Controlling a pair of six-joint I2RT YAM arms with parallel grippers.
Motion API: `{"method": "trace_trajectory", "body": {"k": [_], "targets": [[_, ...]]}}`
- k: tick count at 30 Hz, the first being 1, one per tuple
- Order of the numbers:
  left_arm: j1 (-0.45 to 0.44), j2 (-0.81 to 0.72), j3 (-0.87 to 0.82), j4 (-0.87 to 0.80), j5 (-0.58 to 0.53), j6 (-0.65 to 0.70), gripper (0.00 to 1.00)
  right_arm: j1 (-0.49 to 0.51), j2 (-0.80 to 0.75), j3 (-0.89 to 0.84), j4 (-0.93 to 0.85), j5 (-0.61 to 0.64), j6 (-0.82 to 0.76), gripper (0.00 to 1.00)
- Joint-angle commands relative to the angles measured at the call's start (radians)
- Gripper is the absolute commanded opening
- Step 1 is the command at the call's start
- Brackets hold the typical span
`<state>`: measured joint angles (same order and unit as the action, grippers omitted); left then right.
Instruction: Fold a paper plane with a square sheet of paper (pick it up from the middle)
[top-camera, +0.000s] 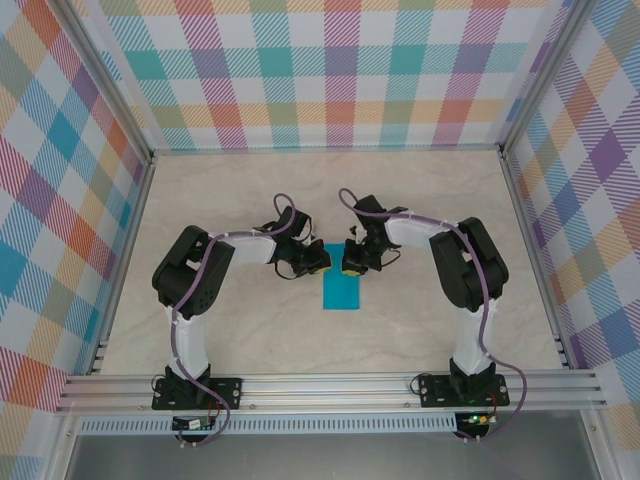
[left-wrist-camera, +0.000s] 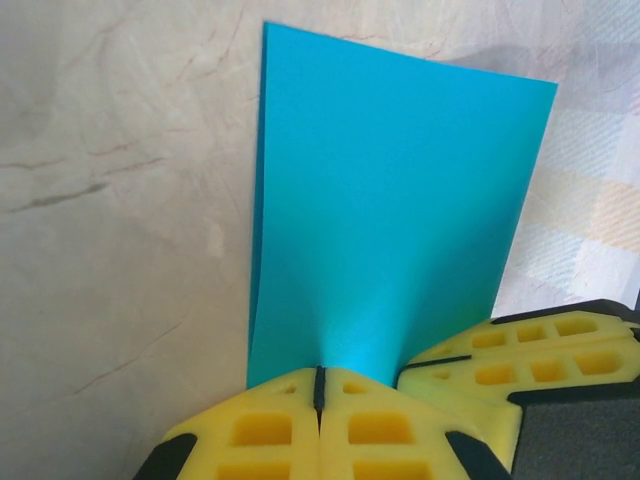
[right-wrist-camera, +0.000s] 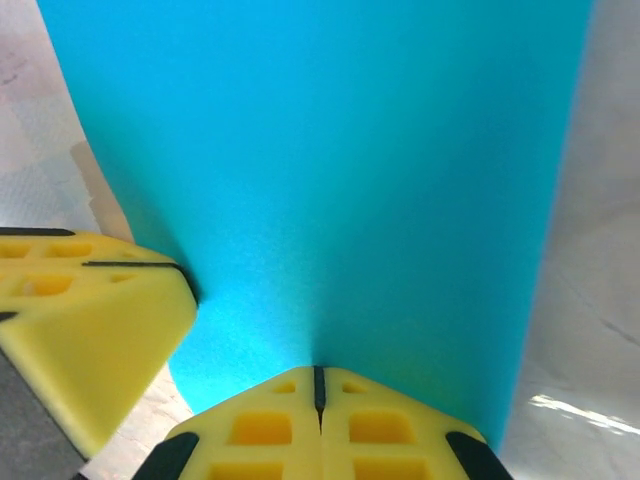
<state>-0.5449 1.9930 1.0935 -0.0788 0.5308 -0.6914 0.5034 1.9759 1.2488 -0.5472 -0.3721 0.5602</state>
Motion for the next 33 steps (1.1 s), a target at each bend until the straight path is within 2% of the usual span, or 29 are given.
{"method": "trace_trajectory", "body": {"k": [1, 11, 16, 24, 33], "targets": [[-0.007, 0.155, -0.104, -0.293, -0.212, -0.018, 0.00, -0.045, -0.035, -0.055, -0.045, 0.053, -0.060, 0.00], [-0.006, 0.152, -0.108, -0.305, -0.221, -0.017, 0.00, -0.151, -0.123, -0.071, -0.104, 0.118, -0.106, 0.00], [-0.006, 0.154, -0.100, -0.303, -0.209, -0.013, 0.00, -0.143, -0.181, -0.051, -0.045, 0.009, -0.099, 0.00], [-0.006, 0.159, -0.092, -0.312, -0.209, -0.010, 0.00, -0.066, -0.057, 0.035, 0.050, -0.179, -0.100, 0.00], [-0.006, 0.162, -0.087, -0.325, -0.209, -0.007, 0.00, -0.055, 0.018, 0.038, 0.077, -0.179, -0.128, 0.00]]}}
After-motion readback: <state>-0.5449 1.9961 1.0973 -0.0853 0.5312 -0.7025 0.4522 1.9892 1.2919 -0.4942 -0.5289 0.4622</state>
